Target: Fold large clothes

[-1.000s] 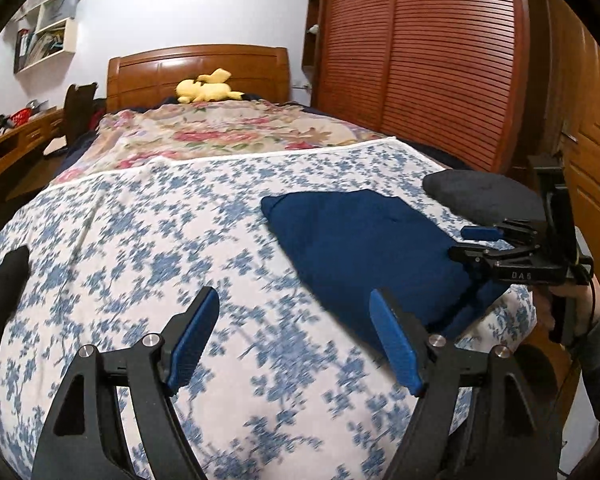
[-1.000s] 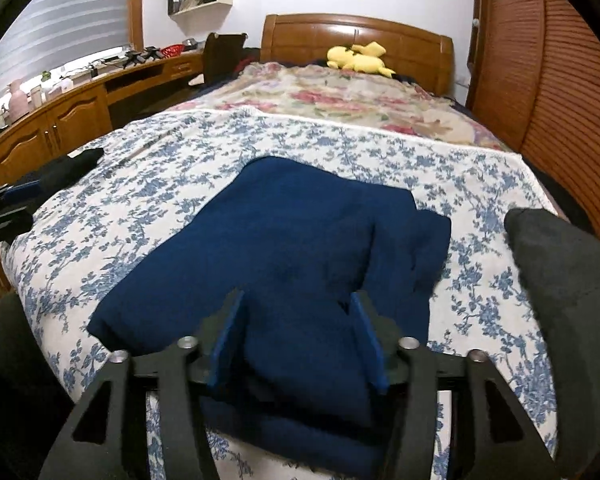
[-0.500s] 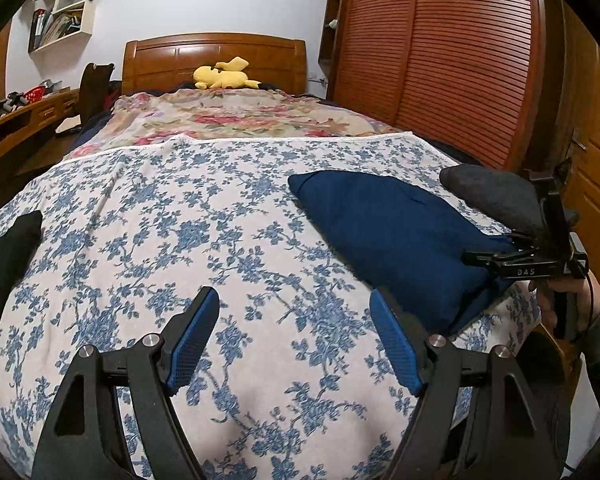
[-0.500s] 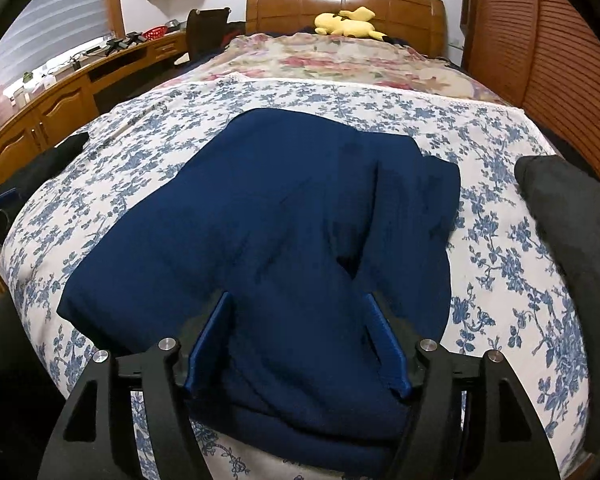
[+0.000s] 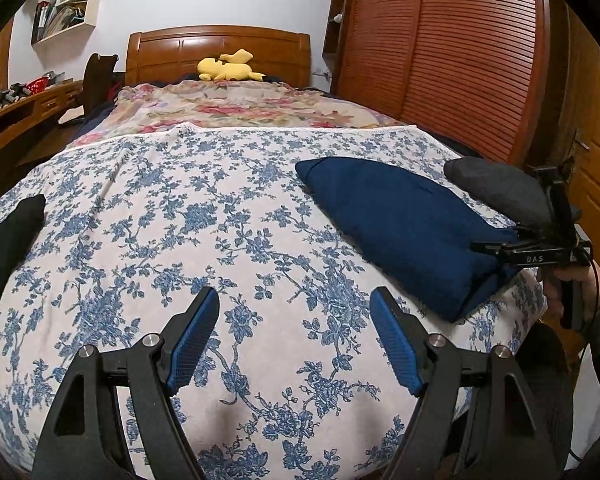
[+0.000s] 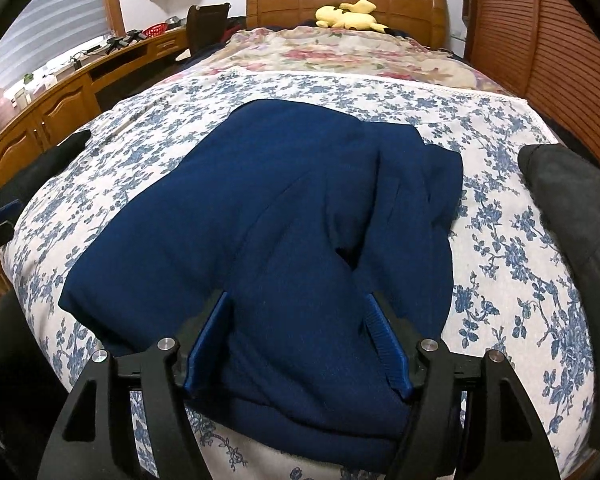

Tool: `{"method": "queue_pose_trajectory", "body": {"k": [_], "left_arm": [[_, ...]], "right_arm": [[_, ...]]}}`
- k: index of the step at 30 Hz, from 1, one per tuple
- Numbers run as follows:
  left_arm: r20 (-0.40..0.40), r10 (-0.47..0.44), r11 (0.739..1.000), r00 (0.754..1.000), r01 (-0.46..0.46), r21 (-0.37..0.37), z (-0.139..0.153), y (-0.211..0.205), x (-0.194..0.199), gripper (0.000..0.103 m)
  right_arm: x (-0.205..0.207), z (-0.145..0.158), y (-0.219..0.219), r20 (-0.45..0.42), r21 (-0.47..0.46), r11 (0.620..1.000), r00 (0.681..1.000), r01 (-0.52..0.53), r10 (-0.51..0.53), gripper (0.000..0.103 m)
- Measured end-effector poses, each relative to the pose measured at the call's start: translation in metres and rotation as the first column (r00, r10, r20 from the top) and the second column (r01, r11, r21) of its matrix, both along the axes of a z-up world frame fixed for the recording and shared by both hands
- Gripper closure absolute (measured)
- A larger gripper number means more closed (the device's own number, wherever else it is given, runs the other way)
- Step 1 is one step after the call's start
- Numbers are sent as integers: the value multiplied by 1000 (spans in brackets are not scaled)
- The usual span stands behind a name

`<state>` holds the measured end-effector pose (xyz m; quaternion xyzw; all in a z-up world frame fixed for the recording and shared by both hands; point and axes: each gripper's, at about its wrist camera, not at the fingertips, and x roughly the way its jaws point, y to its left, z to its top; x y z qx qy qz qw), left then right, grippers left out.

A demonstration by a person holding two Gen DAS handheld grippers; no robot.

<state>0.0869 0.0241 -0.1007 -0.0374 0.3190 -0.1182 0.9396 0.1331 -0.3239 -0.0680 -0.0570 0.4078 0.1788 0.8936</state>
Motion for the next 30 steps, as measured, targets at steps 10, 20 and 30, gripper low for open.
{"method": "queue_pose_trajectory", "body": {"k": [10,20,30], "left_arm": [[-6,-6,1000,1000,6,-5,-2,-6,1,25],[-4,-21,1000,1000,21,-18,0,-19,6,25],[13,-85,996,996,85,5,7,-45,19,25]], "right_arm": [[-2,2,-2,-21,23,1000,1000,-9,10,34],[-25,34,-16,73,33,998,996,-55,53,94],[-56,40,-48,83,15,1000,996,18,-19,94]]}}
